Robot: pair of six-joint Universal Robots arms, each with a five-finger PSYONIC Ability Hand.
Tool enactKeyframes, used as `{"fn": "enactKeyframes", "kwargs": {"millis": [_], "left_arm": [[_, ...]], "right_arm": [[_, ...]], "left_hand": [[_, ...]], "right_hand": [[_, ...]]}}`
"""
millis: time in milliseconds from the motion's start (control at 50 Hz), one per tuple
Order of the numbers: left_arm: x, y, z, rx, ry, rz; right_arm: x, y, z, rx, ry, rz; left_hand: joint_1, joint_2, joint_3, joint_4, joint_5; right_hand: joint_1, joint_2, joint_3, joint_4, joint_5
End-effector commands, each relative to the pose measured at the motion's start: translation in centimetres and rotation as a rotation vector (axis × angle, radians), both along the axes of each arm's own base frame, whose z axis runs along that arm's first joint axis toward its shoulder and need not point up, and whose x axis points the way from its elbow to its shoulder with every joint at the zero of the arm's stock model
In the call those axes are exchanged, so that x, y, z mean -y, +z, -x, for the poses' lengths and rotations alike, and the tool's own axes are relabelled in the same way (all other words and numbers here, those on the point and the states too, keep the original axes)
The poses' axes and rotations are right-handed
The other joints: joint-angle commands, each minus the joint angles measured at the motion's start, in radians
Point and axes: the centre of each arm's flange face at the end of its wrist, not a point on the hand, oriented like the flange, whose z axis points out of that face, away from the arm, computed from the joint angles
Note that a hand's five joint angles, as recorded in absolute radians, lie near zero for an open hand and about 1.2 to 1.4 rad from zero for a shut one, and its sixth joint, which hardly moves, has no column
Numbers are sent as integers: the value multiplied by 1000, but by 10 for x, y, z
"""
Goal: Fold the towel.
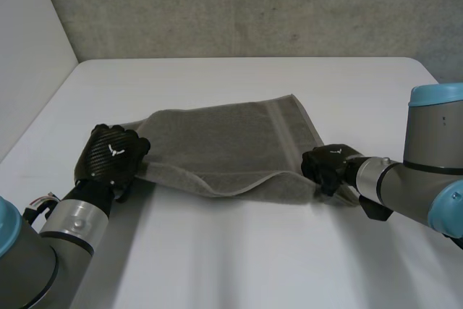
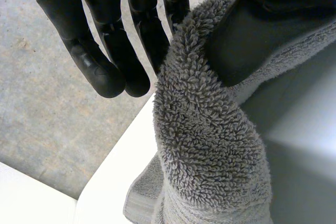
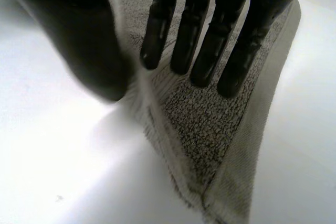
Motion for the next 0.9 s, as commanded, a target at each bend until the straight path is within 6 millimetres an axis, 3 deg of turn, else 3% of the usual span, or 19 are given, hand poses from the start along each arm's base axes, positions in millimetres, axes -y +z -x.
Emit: {"fn": "enactKeyframes", "kwargs": {"millis": [20,120,160,180,220,280,420,540,700,900], "left_arm": [[1,-1,-1,-4,5,1],[2,0,-1,-12,6,0],[2,0,-1,-28,12,-9],[2,0,-1,-28,12,-9],[1,0,-1,-51,15,-25],[1,5,0,-87,12,-24],[5,8,-14,-175,60,-114],[13,2,-30,-204,55,-247],[8,-6,-35,-204,16,-381],[7,-11,-34,-193,16,-410]], "right_arm": [[3,-3,1,5,-8,4],[8,-1,7,14,-28,35],[15,-3,18,11,-59,44],[15,-3,18,11,-59,44],[21,-3,23,15,-79,65],[25,-1,24,22,-87,105],[31,10,29,24,-130,250],[32,9,30,18,-140,259],[31,9,29,18,-137,257],[31,7,29,17,-135,251]], "left_hand": [[-92,-191,-244,-216,-327],[-333,-432,-485,-457,-569],[-651,-750,-803,-775,-887],[-653,-752,-805,-777,-889],[-887,-986,-1039,-1011,-1123],[-952,-1051,-1104,-1076,-1188],[-961,-1061,-1113,-1085,-1197],[-941,-1040,-1093,-1065,-1176],[-932,-1031,-1084,-1056,-1167],[-926,-1025,-1078,-1050,-1162]], "right_hand": [[374,371,379,378,368],[432,429,436,435,426],[432,429,436,435,426],[432,429,436,435,426],[432,429,436,435,426],[432,429,436,435,426],[432,429,436,435,426],[432,429,436,435,426],[432,429,436,435,426],[432,429,436,435,426]]}}
